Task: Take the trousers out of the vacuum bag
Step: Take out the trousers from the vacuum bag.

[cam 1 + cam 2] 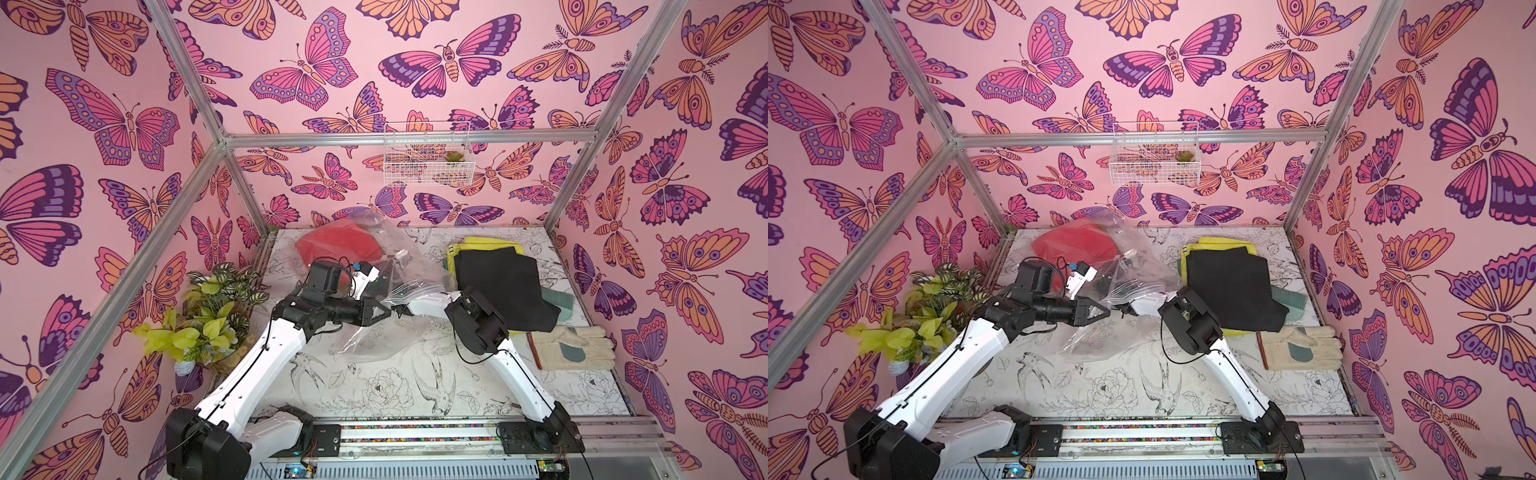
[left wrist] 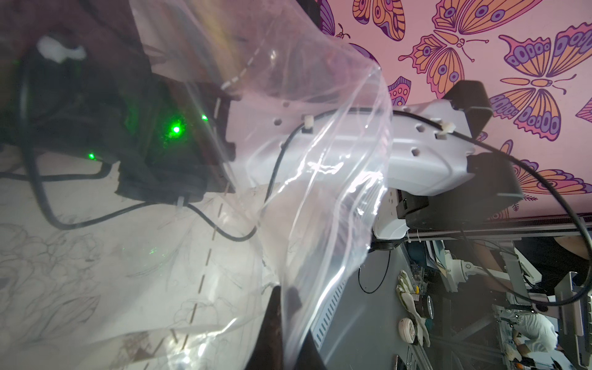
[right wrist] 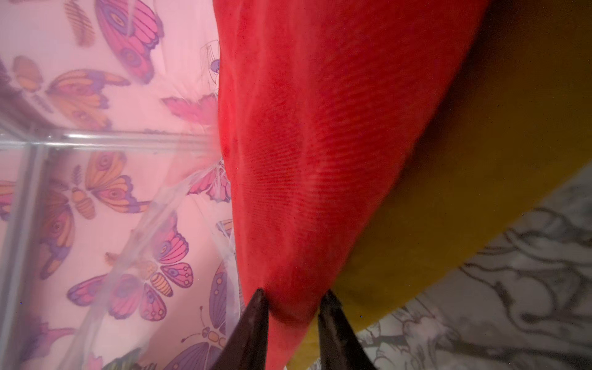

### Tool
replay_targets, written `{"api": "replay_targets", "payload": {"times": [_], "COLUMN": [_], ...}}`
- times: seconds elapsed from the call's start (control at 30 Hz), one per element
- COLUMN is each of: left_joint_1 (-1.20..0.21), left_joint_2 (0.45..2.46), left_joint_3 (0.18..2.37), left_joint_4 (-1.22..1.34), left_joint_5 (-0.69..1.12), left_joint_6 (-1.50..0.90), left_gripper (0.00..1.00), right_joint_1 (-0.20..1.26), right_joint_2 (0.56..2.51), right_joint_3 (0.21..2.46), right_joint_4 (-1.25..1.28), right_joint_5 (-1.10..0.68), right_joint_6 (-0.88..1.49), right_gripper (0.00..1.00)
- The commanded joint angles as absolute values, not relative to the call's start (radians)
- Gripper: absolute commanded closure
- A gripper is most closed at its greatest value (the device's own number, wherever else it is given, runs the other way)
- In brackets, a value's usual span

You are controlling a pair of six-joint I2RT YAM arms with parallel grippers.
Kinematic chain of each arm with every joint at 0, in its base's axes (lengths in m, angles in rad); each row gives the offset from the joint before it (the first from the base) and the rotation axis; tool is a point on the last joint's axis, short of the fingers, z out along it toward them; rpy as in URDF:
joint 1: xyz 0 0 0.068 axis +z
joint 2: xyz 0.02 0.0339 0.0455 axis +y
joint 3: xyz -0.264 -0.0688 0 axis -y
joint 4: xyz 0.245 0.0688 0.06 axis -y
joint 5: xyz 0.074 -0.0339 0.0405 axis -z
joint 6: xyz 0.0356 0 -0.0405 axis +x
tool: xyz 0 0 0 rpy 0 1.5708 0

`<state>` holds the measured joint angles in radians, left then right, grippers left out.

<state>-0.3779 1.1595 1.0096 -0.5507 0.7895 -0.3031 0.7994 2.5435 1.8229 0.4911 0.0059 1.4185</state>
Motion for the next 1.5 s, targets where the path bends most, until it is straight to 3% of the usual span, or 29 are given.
{"api": "replay_targets", "payload": {"times": [0.0,0.23,0.37,0.6,0.93,1.3,1.47], "left_joint_1": [-0.368,-0.368,-0.368,-0.368,-0.359,-0.353,-0.351], "left_joint_2": [1.154,1.159,1.165,1.158,1.152,1.15,1.149], "left_joint_3": [0.996,0.996,0.996,0.996,0.997,0.996,0.994], "left_joint_4": [-0.58,-0.58,-0.579,-0.576,-0.577,-0.573,-0.573], "left_joint_5": [0.795,0.805,0.814,0.799,0.792,0.79,0.792], "left_joint_6": [-0.287,-0.288,-0.289,-0.296,-0.295,-0.3,-0.299], "left_gripper": [1.0,1.0,1.0,1.0,1.0,1.0,1.0], "right_joint_1": [0.78,0.767,0.762,0.753,0.754,0.752,0.747], "right_joint_2": [2.577,2.611,2.639,2.634,2.513,2.462,2.481], "right_joint_3": [1.86,1.931,1.994,2.03,1.933,1.843,1.877], "right_joint_4": [0.493,0.46,0.439,0.488,0.549,0.591,0.528], "right_joint_5": [0.006,0.0,-0.013,-0.078,-0.13,-0.12,-0.11], "right_joint_6": [1.424,1.415,1.407,1.358,1.29,1.302,1.305], "right_gripper": [0.64,0.63,0.71,0.92,0.97,0.6,0.57]}}
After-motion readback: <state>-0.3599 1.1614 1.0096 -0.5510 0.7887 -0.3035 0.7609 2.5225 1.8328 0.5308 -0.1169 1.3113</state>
